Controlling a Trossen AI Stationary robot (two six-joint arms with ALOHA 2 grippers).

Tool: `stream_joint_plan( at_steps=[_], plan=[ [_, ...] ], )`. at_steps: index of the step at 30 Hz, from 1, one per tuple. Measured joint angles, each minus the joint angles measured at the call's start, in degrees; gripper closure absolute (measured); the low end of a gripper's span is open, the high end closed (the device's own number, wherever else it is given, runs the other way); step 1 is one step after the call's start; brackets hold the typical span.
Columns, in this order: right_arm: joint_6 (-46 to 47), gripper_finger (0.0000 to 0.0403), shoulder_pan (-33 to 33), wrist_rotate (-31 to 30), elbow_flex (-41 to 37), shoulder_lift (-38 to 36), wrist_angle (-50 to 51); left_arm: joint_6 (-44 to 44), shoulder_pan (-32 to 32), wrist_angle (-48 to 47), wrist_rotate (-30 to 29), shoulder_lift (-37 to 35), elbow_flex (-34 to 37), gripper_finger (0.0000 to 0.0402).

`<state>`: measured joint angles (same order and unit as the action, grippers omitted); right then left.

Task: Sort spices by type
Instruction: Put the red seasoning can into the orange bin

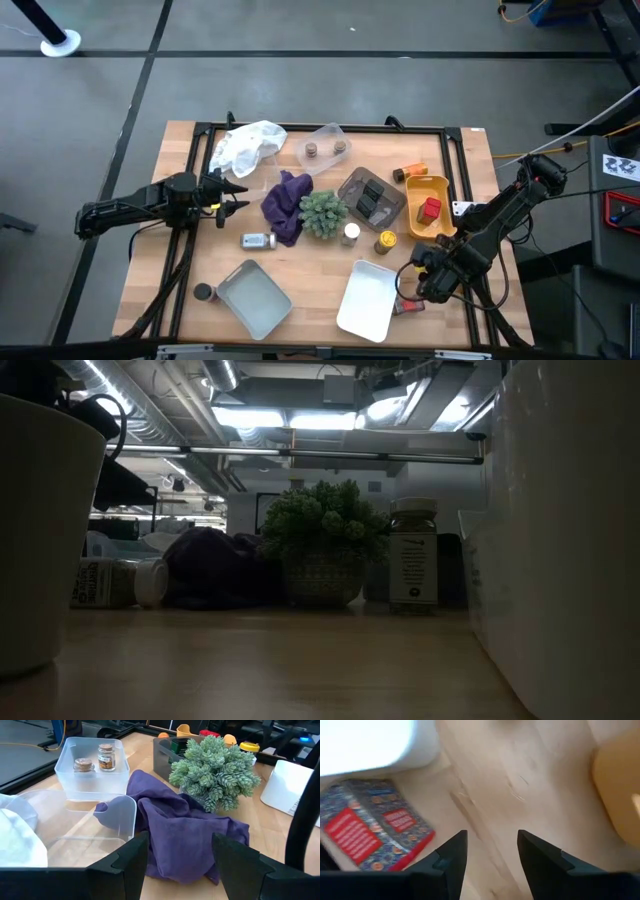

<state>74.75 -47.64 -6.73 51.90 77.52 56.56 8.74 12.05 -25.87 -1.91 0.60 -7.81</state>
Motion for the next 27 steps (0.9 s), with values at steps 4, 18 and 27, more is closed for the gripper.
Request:
stream_joint_plan(
  at_steps=[4, 18, 27],
  plan=[
    [-2.88, 0.0228, -0.02, -0.23, 0.00, 0.00, -0.18, 0.08, 0.00, 0.00, 0.02, 0.00, 0.00, 0.0202],
    [-9.93, 0.0064, 0.00, 3.26, 0.00, 0.00, -9.85, 0.12, 0.00, 0.00, 0.01, 0.00, 0.00, 0.0202],
    [-10.67, 0.0010, 0.00, 9.85, 0.00, 0.00, -15.31, -0.16, -0.01, -0.01, 0.02, 0.00, 0.00, 0.0202]
  ],
)
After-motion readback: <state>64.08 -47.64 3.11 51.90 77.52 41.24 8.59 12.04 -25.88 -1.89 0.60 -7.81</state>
